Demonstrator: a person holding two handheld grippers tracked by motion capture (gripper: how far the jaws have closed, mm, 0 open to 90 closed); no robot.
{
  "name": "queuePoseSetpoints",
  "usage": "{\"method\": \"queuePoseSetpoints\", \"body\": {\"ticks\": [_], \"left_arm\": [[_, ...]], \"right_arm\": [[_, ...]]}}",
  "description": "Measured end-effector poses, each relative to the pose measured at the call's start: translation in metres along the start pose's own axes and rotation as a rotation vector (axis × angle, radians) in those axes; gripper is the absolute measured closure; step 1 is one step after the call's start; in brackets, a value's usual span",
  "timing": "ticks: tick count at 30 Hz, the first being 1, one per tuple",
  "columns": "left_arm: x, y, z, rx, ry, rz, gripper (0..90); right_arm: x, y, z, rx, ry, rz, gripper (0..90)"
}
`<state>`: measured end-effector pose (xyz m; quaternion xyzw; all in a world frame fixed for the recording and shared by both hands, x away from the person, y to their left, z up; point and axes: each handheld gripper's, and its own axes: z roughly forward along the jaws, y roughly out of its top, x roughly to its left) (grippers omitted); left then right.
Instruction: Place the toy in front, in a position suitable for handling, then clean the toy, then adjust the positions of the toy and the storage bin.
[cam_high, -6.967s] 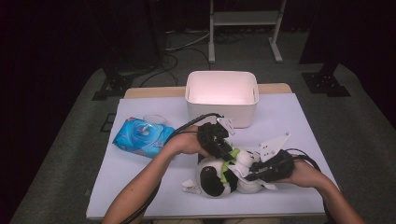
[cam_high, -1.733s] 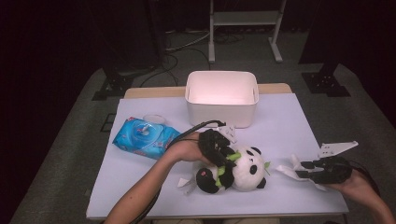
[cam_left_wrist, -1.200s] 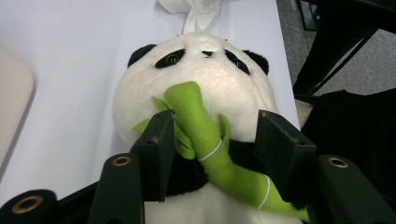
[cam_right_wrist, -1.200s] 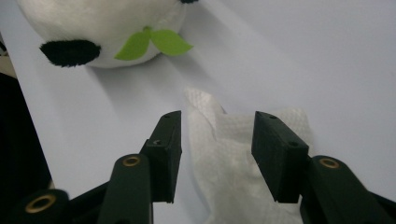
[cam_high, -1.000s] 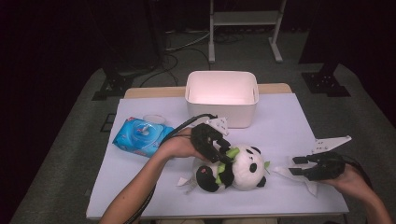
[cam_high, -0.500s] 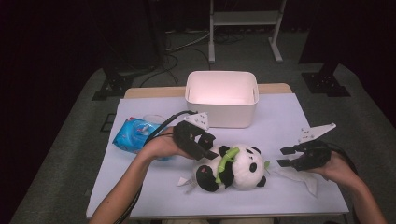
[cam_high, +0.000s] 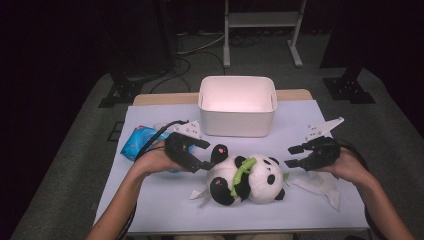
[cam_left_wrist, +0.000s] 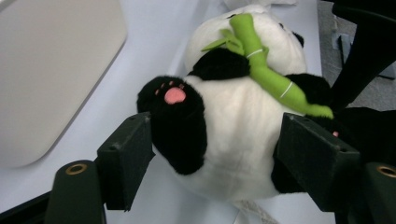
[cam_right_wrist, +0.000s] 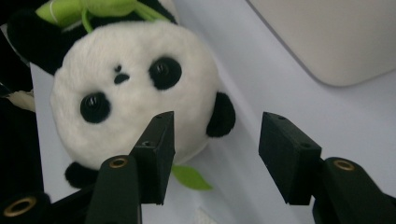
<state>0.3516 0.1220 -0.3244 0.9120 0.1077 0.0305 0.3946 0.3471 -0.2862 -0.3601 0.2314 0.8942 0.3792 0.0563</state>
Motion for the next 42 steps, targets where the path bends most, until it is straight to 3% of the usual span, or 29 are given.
{"method": "queuePoseSetpoints", "body": {"ticks": [11, 13, 20, 23, 28, 33, 42], "left_arm": [[0.001, -0.036, -0.003, -0.044, 0.053, -0.065, 18.0], [0.0, -0.043, -0.004, -0.04, 0.07, -0.082, 17.9], [-0.003, -0.058, -0.008, -0.055, 0.095, -0.103, 17.1], [-0.003, -0.06, -0.009, -0.023, 0.117, -0.098, 14.3], [-0.003, -0.063, -0.012, -0.028, 0.136, -0.101, 14.2], [-0.004, -0.067, -0.01, -0.012, 0.133, -0.104, 13.4], [-0.006, -0.067, -0.011, -0.027, 0.127, -0.097, 12.2]], "right_arm": [[-0.002, 0.036, 0.01, 0.036, 0.029, -0.064, 43.6], [-0.003, 0.041, 0.01, 0.035, 0.038, -0.057, 43.6], [-0.004, 0.064, 0.01, 0.041, 0.036, -0.106, 43.5], [-0.004, 0.072, 0.013, 0.039, 0.042, -0.12, 43.5], [-0.003, 0.081, 0.02, 0.05, 0.051, -0.144, 43.5], [-0.004, 0.087, 0.03, 0.058, 0.06, -0.154, 43.5], [0.003, 0.104, 0.037, 0.073, 0.068, -0.197, 43.3]]}}
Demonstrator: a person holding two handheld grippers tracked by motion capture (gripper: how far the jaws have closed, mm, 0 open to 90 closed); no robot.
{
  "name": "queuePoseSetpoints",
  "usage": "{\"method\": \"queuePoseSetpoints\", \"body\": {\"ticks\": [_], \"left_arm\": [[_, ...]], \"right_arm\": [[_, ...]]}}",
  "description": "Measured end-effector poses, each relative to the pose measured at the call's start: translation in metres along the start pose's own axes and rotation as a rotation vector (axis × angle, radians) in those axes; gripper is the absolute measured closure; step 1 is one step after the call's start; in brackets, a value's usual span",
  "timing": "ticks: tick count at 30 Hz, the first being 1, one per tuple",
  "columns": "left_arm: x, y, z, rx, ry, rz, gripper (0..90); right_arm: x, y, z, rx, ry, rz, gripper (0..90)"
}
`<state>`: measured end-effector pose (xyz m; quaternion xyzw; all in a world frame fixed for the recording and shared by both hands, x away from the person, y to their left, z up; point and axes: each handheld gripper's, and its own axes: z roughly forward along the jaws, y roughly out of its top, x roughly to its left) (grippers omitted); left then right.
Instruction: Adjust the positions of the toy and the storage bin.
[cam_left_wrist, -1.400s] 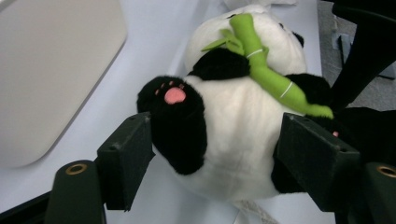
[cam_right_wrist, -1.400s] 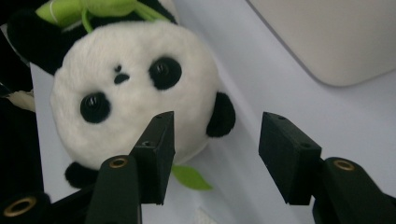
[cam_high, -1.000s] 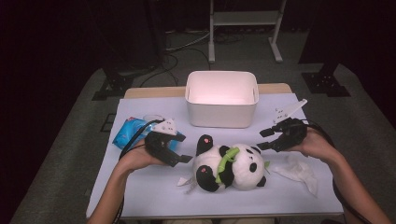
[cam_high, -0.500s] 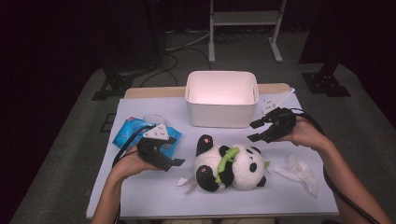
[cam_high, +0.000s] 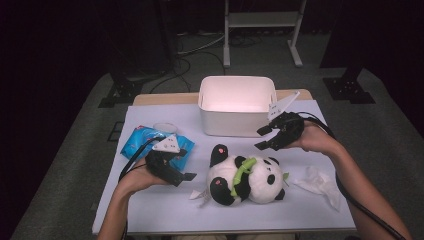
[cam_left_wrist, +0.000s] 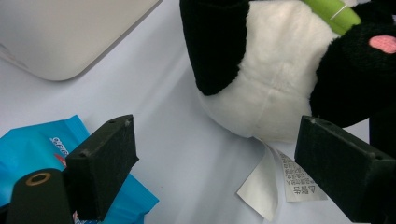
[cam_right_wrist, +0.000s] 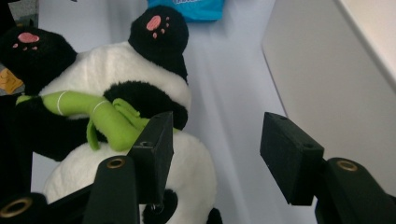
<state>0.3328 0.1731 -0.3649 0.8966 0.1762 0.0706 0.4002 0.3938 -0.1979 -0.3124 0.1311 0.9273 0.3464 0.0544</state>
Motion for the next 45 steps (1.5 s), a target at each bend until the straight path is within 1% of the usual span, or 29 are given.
{"method": "queuePoseSetpoints", "body": {"ticks": [5, 10, 12, 16, 17, 18, 21, 24, 26, 29, 30, 32, 35, 38, 40, 42, 43, 45], "left_arm": [[-0.001, -0.001, 0.0, -0.003, -0.001, -0.001, 12.1], [0.001, -0.004, 0.002, 0.004, -0.004, -0.006, 11.8], [0.001, -0.005, 0.002, 0.007, -0.004, -0.012, 11.8], [0.002, -0.007, -0.001, 0.006, 0.002, -0.008, 11.7], [0.002, -0.008, -0.002, 0.006, 0.004, -0.01, 11.5], [0.003, -0.008, -0.003, 0.007, 0.006, -0.004, 11.4], [0.004, -0.008, -0.004, 0.003, 0.007, -0.011, 11.1], [0.005, -0.009, -0.004, 0.012, 0.011, -0.007, 11.0], [0.006, -0.01, -0.004, 0.005, 0.007, -0.014, 10.9], [0.006, -0.01, -0.005, 0.004, 0.003, -0.014, 10.9], [0.006, -0.011, -0.005, 0.004, 0.005, -0.018, 10.9], [0.007, -0.012, -0.006, 0.008, 0.01, -0.019, 10.8], [0.009, -0.013, -0.008, 0.001, 0.015, -0.032, 10.8], [0.009, -0.014, -0.01, -0.003, 0.018, -0.036, 10.8], [0.01, -0.014, -0.01, 0.003, 0.024, -0.032, 10.8], [0.01, -0.015, -0.01, 0.001, 0.02, -0.037, 10.8], [0.01, -0.016, -0.01, 0.001, 0.02, -0.037, 10.8], [0.011, -0.016, -0.01, 0.003, 0.02, -0.04, 10.8]], "right_arm": [[-0.002, 0.011, 0.0, 0.002, 0.001, -0.016, 43.3], [-0.007, 0.022, 0.003, 0.004, 0.005, -0.031, 43.3], [-0.01, 0.025, 0.004, 0.011, 0.006, -0.035, 43.3], [-0.016, 0.035, 0.006, 0.021, 0.011, -0.045, 43.3], [-0.018, 0.037, 0.006, 0.025, 0.01, -0.055, 43.3], [-0.02, 0.04, 0.007, 0.025, 0.013, -0.054, 43.3], [-0.023, 0.048, 0.007, 0.035, 0.013, -0.068, 43.9], [-0.026, 0.055, 0.007, 0.052, 0.018, -0.081, 44.5], [-0.03, 0.061, 0.008, 0.047, 0.021, -0.084, 44.5], [-0.036, 0.067, 0.01, 0.06, 0.022, -0.093, 45.4], [-0.038, 0.068, 0.011, 0.066, 0.022, -0.09, 45.6], [-0.043, 0.072, 0.014, 0.079, 0.019, -0.102, 46.1], [-0.049, 0.077, 0.019, 0.096, 0.016, -0.107, 46.4], [-0.056, 0.082, 0.024, 0.106, 0.015, -0.107, 46.5], [-0.061, 0.084, 0.028, 0.119, 0.006, -0.125, 46.5], [-0.065, 0.085, 0.031, 0.123, 0.003, -0.123, 47.1], [-0.066, 0.086, 0.032, 0.122, 0.003, -0.112, 47.2], [-0.069, 0.087, 0.034, 0.12, 0.0, -0.118, 48.2]]}}
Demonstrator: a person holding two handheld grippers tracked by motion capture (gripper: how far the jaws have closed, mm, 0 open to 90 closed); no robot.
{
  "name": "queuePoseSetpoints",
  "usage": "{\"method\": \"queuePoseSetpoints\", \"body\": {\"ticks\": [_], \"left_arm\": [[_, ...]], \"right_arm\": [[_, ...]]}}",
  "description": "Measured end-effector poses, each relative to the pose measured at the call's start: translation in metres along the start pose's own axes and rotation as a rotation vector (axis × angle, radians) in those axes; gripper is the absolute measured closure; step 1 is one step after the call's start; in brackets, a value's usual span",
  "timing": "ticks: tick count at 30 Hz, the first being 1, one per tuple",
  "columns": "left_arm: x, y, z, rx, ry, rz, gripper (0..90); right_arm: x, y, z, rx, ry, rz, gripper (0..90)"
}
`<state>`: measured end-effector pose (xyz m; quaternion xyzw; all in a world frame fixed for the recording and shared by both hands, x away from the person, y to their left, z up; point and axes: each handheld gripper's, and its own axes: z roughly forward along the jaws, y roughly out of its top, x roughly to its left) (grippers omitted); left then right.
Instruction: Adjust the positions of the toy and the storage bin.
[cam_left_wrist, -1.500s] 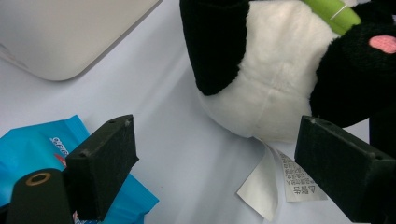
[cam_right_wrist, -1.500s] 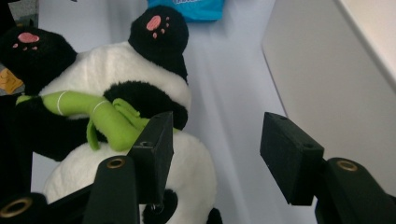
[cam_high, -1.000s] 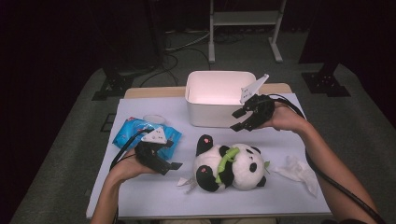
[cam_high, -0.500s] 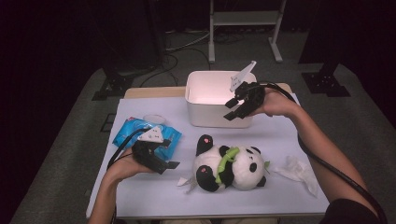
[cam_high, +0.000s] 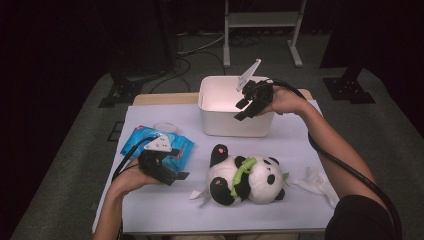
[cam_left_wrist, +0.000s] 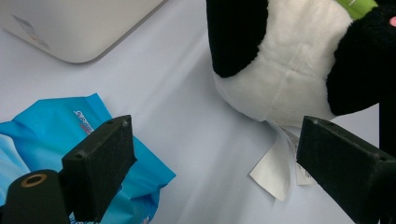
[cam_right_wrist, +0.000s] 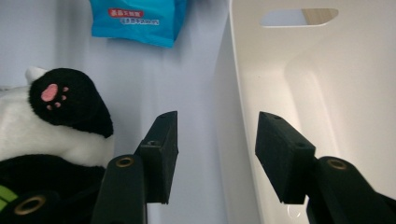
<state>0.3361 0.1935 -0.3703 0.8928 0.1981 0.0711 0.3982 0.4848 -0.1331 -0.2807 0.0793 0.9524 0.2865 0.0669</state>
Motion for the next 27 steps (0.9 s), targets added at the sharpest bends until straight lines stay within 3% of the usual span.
{"method": "queuePoseSetpoints", "body": {"ticks": [12, 22, 27], "left_arm": [[0.0, 0.0, 0.0, -0.001, -0.003, 0.004, 10.8], [-0.001, 0.0, 0.0, -0.003, -0.005, 0.006, 10.7], [-0.002, 0.0, 0.001, 0.008, -0.005, 0.007, 10.7]], "right_arm": [[-0.01, -0.002, 0.014, 0.044, -0.022, 0.003, 52.9], [-0.013, -0.005, 0.026, 0.066, -0.017, 0.024, 63.2], [-0.012, -0.007, 0.032, 0.094, -0.014, 0.024, 73.5]]}}
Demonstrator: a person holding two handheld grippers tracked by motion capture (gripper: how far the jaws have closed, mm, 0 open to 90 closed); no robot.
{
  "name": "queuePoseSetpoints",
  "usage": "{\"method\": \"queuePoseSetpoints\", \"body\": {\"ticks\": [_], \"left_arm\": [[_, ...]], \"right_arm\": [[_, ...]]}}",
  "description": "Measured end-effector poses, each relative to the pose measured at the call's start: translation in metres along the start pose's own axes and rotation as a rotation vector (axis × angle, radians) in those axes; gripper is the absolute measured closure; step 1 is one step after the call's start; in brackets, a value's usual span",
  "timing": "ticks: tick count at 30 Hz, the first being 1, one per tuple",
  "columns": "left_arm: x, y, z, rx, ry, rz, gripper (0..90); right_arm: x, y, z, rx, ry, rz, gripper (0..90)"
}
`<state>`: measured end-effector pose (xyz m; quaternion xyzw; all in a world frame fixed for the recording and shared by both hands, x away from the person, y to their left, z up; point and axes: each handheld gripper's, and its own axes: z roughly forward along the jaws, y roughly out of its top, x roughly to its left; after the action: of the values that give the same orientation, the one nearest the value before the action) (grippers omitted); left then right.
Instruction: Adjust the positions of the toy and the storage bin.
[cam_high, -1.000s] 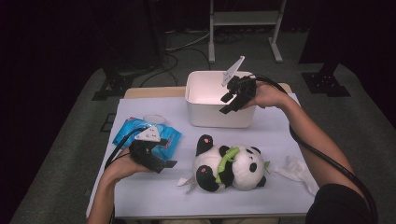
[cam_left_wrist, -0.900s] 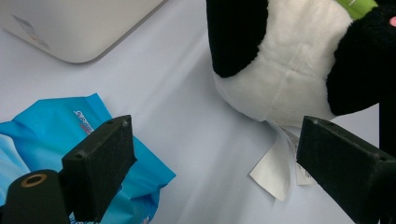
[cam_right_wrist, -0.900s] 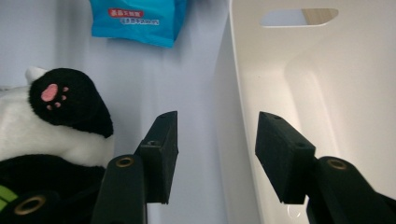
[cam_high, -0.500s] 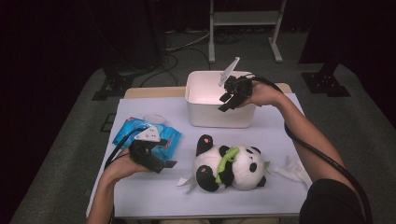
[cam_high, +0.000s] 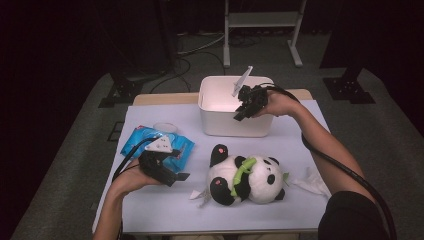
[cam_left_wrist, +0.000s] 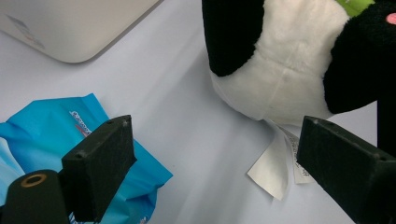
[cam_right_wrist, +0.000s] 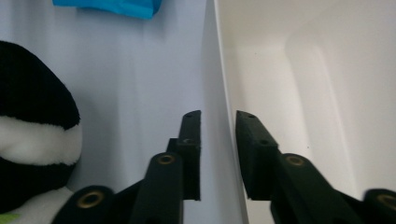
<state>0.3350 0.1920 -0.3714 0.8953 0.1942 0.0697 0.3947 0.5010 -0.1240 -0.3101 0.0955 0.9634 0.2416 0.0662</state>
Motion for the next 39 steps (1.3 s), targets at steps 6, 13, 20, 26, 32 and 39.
{"method": "queuePoseSetpoints", "body": {"ticks": [6, 13, 20, 26, 32, 39], "left_arm": [[0.002, -0.002, 0.002, 0.012, -0.001, 0.0, 10.7], [0.003, -0.002, 0.001, 0.006, -0.003, -0.011, 10.7], [0.003, -0.004, 0.003, 0.018, -0.006, -0.015, 10.7], [0.002, -0.004, 0.003, 0.016, -0.013, -0.012, 10.7], [0.002, -0.004, 0.007, 0.019, -0.026, -0.019, 10.7], [0.001, -0.004, 0.008, 0.019, -0.028, -0.018, 10.7]], "right_arm": [[-0.003, 0.0, 0.002, 0.001, -0.012, -0.004, 83.6], [-0.003, 0.0, 0.002, 0.007, 0.01, -0.018, 86.0], [0.0, 0.0, 0.002, 0.012, 0.023, -0.044, 87.3], [0.006, -0.002, 0.002, 0.004, 0.045, -0.064, 87.1], [0.019, -0.006, -0.002, 0.005, 0.06, -0.088, 87.0], [0.034, -0.011, -0.005, 0.007, 0.061, -0.109, 86.7]]}}
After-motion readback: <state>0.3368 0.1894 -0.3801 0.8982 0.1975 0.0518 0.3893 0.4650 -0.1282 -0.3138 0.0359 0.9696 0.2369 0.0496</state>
